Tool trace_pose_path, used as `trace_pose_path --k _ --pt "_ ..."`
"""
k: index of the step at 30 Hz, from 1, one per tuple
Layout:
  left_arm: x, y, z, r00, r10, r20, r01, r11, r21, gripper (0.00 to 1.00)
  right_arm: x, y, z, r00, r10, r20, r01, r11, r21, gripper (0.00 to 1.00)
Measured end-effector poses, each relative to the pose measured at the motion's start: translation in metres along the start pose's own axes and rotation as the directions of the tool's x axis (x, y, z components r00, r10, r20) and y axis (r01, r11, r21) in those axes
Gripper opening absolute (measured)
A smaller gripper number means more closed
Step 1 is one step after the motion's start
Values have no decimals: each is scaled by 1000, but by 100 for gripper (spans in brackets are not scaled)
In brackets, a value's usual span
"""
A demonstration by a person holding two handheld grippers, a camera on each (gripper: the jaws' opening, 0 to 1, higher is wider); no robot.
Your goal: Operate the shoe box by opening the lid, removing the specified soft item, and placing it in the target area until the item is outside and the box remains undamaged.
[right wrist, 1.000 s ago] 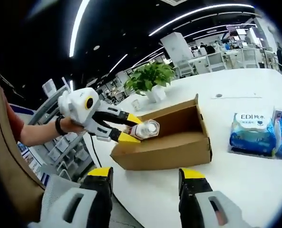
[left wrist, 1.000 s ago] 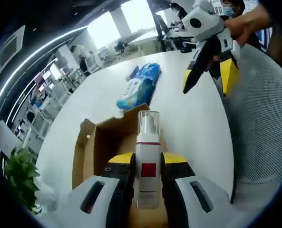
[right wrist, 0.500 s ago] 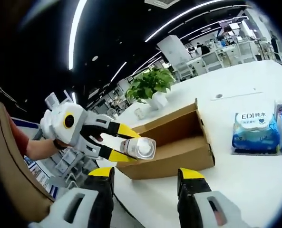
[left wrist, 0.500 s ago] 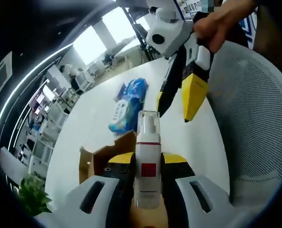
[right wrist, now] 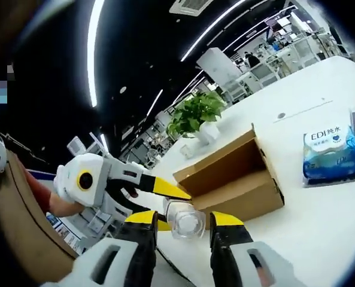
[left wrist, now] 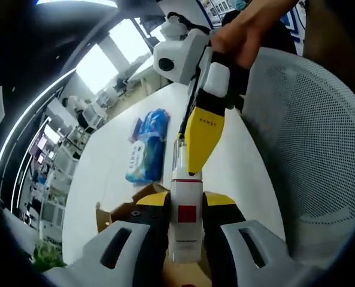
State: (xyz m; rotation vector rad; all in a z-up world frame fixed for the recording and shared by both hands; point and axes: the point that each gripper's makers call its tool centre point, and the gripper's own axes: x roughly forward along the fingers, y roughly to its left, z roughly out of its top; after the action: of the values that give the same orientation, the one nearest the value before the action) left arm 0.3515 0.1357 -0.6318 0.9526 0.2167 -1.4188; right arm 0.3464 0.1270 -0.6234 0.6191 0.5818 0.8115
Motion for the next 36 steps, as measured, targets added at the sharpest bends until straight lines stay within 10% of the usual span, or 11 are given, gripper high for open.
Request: trace_pose_path --k 22,36 --pt "14 -21 -6 996 -81 -28 81 997 3 20 -3 -3 -23 998 -44 -54 51 990 128 16" --pt "13 -25 -6 999 -47 -25 45 996 -75 28 -25 -16 -36 997 -80 7 73 934 349 15"
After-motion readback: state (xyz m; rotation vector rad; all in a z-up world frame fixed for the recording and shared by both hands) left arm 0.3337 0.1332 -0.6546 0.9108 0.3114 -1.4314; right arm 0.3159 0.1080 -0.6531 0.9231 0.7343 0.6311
